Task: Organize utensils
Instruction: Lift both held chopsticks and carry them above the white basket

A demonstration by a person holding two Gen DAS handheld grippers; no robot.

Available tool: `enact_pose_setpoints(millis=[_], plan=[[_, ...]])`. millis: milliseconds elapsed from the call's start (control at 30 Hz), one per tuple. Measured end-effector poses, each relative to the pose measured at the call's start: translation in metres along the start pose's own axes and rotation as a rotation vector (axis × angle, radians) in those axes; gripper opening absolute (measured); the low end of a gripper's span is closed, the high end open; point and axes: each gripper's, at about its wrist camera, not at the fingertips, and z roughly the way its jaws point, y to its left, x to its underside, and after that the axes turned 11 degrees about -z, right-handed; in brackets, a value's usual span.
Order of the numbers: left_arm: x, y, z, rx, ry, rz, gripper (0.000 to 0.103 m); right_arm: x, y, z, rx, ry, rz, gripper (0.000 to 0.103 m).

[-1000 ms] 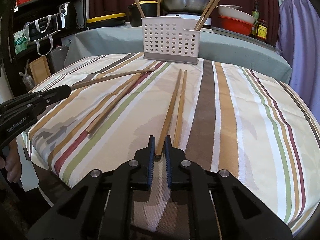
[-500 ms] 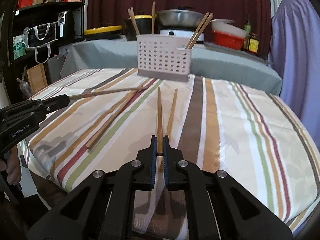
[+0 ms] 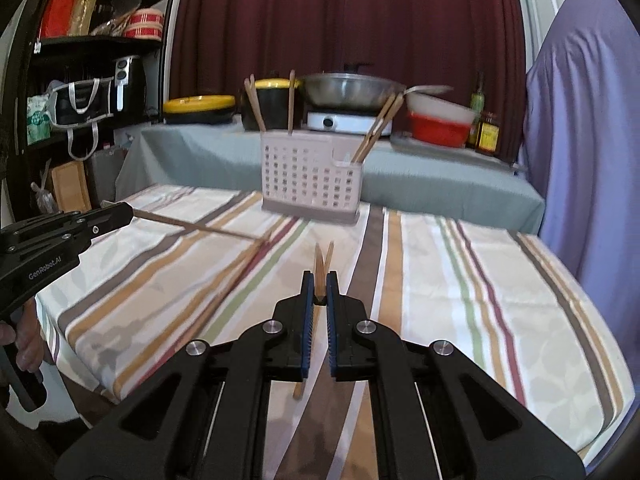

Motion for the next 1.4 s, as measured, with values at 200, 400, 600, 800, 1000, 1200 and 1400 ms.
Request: enact_pose_setpoints(millis=[200, 400, 600, 800, 1000, 1200, 1400], plan=[[-0.030, -0.007, 0.001, 0.013, -0.072, 0.015, 0.007, -0.026, -0.015, -0.005, 0.020, -0.073, 0.004, 0.006], [-0.055, -0.016, 0.007, 0.021, -0.126, 0.029, 0.007, -0.047, -0.029, -0.003, 0.022, -0.122, 0.017, 0.006], [-0.077, -0.025, 0.014, 0.029, -0.167, 0.041, 0.007, -0.064, -0.040, 0.005, 0.018, -0.154, 0.028, 0.006], [-0.094, -0.028, 0.014, 0.022, -0.187, 0.040, 0.007, -0.084, -0.052, 0.008, 0.007, -0.180, 0.043, 0.006], [-0.111, -0.022, 0.004, 0.016, -0.200, 0.011, 0.007, -0.102, -0.061, 0.004, 0.000, -0.190, 0.045, 0.006], [-0.131, -0.017, -0.005, 0.024, -0.222, -0.011, 0.007, -0.118, -0.067, 0.005, -0.014, -0.199, 0.047, 0.006], [-0.145, -0.013, -0.005, 0.033, -0.216, -0.028, 0.007, -0.133, -0.071, 0.007, -0.015, -0.225, 0.039, 0.006]])
